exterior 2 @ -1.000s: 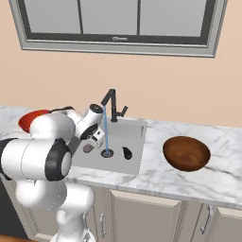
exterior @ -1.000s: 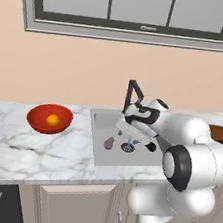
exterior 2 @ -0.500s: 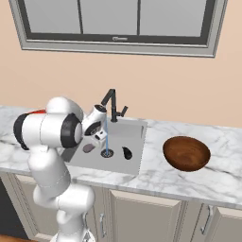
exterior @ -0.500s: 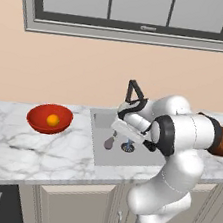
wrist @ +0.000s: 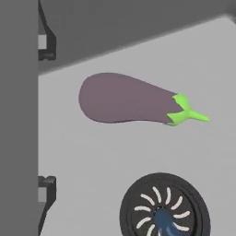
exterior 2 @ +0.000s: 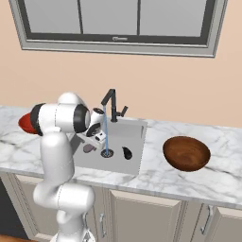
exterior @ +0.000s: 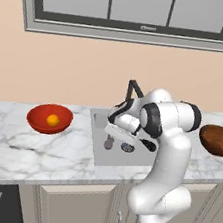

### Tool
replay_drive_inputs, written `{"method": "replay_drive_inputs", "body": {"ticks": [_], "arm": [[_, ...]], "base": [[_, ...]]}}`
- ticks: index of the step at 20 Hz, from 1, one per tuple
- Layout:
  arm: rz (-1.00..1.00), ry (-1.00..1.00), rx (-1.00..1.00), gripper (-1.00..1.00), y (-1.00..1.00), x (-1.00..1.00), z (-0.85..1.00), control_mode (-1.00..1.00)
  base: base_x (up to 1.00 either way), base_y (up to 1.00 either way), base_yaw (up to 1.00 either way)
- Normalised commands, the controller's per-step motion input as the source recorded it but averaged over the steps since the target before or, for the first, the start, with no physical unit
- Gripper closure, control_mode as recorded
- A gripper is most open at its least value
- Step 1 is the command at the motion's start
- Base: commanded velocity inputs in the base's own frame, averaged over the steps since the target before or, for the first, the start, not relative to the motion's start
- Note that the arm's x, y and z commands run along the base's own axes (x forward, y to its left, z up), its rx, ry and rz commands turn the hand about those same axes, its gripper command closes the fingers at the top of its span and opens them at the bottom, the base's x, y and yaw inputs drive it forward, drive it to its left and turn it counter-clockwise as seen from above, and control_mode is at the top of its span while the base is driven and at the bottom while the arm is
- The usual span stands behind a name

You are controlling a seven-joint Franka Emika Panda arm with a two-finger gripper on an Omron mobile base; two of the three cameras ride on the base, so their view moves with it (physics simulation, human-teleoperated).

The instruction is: Pick the eggplants from the sink and place them in one bowl. Place the orange in the other bowl. Then turn off the sink faucet.

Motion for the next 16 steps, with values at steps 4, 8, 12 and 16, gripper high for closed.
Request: {"method": "replay_drive_inputs", "body": {"ticks": [4, 8, 12, 16], "arm": [[0.0, 0.0, -0.07, -1.0, 0.28, 0.4, -0.28, -1.0], [0.0, 0.0, -0.07, -1.0, 0.27, 0.39, -0.35, -1.0], [0.0, 0.0, -0.06, -1.0, 0.0, 0.29, -0.5, -1.0], [0.0, 0.0, -0.04, 1.0, 0.0, 0.1, -0.45, -1.0]], "base": [[0.0, 0.0, 0.0], [0.0, 0.0, 0.0], [0.0, 0.0, 0.0], [0.0, 0.0, 0.0]]}}
